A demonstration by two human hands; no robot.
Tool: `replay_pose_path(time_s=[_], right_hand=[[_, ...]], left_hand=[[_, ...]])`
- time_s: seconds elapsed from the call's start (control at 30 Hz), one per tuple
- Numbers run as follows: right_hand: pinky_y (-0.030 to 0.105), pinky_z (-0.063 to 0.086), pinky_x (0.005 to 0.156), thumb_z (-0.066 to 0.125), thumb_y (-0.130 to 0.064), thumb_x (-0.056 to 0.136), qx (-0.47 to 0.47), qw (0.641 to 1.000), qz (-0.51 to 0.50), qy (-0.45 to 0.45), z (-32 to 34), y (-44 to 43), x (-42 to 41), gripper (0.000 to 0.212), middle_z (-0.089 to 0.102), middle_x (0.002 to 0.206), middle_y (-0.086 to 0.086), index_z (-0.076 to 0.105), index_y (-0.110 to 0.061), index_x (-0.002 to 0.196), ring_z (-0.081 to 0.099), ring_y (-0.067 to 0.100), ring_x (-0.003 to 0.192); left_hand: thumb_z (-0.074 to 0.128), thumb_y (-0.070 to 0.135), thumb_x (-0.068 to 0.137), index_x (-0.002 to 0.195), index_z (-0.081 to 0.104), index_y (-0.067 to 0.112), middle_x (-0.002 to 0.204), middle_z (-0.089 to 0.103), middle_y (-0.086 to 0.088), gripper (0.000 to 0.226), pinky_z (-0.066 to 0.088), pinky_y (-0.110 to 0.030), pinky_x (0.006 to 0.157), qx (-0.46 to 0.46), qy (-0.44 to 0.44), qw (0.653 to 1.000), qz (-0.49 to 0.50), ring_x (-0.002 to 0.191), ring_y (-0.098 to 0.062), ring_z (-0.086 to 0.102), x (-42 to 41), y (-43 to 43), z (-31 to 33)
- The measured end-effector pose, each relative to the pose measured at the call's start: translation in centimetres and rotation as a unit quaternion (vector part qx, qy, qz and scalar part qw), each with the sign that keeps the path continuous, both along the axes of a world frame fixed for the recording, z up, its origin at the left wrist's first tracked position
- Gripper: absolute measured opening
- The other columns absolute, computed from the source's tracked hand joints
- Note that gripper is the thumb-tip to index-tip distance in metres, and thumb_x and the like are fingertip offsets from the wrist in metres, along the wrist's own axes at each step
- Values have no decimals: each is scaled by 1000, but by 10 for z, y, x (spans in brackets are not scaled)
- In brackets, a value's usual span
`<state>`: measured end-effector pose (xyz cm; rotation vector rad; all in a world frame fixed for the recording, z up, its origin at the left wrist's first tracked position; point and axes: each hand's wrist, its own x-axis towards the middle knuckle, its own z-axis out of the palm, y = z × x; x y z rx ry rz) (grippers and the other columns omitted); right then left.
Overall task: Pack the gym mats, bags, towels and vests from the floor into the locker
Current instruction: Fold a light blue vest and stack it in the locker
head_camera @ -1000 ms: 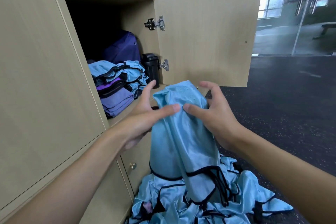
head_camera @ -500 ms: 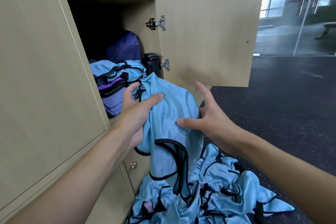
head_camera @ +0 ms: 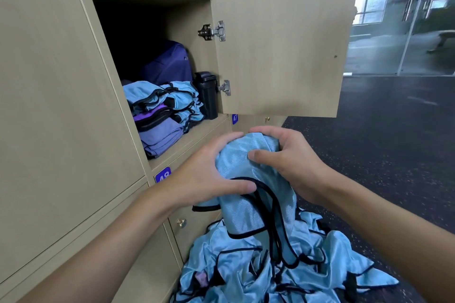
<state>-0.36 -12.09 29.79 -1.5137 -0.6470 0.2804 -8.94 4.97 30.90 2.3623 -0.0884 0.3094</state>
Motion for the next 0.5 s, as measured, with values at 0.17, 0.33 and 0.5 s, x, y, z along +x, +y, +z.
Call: replay_pose_path(time_s=[0.17, 0.33, 0.5], right_hand=[[39, 61, 81, 77, -3, 81, 21, 1000, 6, 14, 0, 1, 1, 46, 74, 99, 11, 63, -24, 119, 73, 25, 87], [36, 57, 91, 85, -19, 75, -12, 1000, -13, -22, -1, -2, 5, 53, 64, 117, 4, 57, -38, 117, 68, 17, 102], [24, 58, 76, 85, -18, 65, -8, 997, 82, 14, 0, -9, 5, 78, 69, 111, -11, 46, -45, 127, 71, 8, 98]], left_hand=[[87, 8, 68, 104, 66, 26, 85, 68, 9, 45, 47, -13, 63, -32, -46, 998, 23, 70, 1, 61, 7, 2, -4], [85, -1, 68, 105, 67, 20, 85, 67, 5, 46, 52, -18, 64, -100, -46, 994, 26, 68, -4, 61, 5, 2, 3], [85, 2, 72, 110, 66, 29, 91, 72, 9, 50, 58, -25, 69, -182, -31, 983, 15, 78, -10, 70, 4, 9, 11]])
